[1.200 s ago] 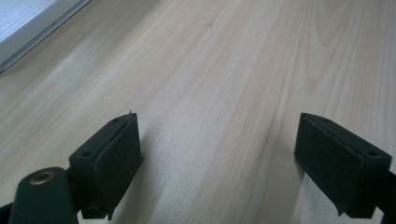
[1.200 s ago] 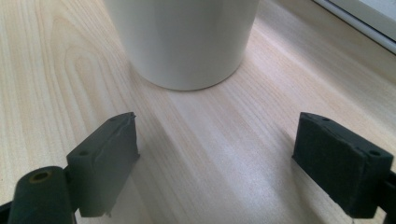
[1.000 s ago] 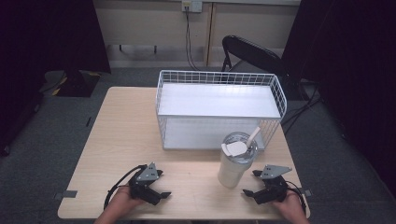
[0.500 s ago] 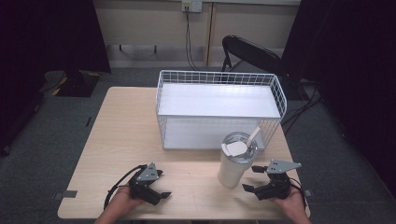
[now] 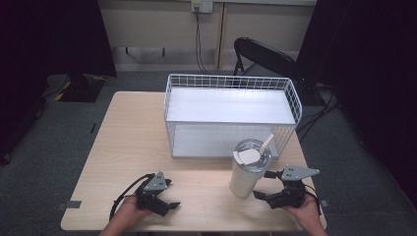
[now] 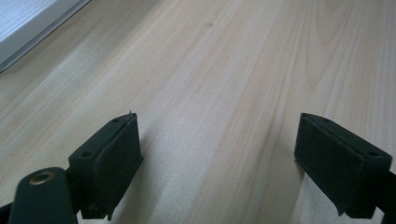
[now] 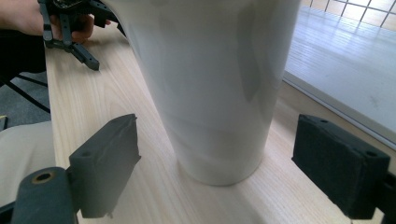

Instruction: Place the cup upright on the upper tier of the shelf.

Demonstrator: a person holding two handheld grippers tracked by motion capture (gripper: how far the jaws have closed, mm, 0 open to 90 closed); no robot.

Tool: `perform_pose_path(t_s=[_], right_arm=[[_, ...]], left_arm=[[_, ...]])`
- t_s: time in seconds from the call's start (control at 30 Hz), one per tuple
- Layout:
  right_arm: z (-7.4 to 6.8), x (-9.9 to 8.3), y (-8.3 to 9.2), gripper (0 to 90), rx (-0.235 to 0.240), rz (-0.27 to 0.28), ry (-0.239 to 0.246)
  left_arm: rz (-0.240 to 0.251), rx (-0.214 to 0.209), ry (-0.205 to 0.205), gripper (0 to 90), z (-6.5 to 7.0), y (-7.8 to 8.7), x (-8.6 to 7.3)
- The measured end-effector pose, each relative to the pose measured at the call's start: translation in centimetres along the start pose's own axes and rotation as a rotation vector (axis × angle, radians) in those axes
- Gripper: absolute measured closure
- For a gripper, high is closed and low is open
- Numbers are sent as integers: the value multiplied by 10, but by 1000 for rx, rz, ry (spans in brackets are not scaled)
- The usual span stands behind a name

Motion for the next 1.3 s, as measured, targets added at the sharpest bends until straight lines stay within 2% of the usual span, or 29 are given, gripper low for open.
perform_pose_path(t_s=[0.13,0.27,0.37,0.7,0.83,1.07,1.3], right_arm=[[-2,4,-1,138,4,7,11],[1,6,-2,137,30,39,-17],[3,7,-4,137,23,46,-19],[1,15,-8,137,44,74,-20],[0,17,-10,136,45,76,-7],[1,18,-12,136,35,85,-17],[1,18,-16,129,44,90,-16]], left_arm=[[0,0,0,140,0,0,0],[0,0,0,140,0,0,0],[0,0,0,139,0,0,0],[0,0,0,140,0,0,0],[1,0,0,140,0,0,0],[1,0,0,140,0,0,0],[1,0,0,140,0,0,0]])
Point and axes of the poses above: each handheld gripper's, and its own axes: y roughly backward along the jaws, x roughly out of its top, z roughly to its right, the point moved 2 cm from there along -y, roughly forward along the jaws, and after that the axes turned 11 degrees about -x, right-handed, at the moved point
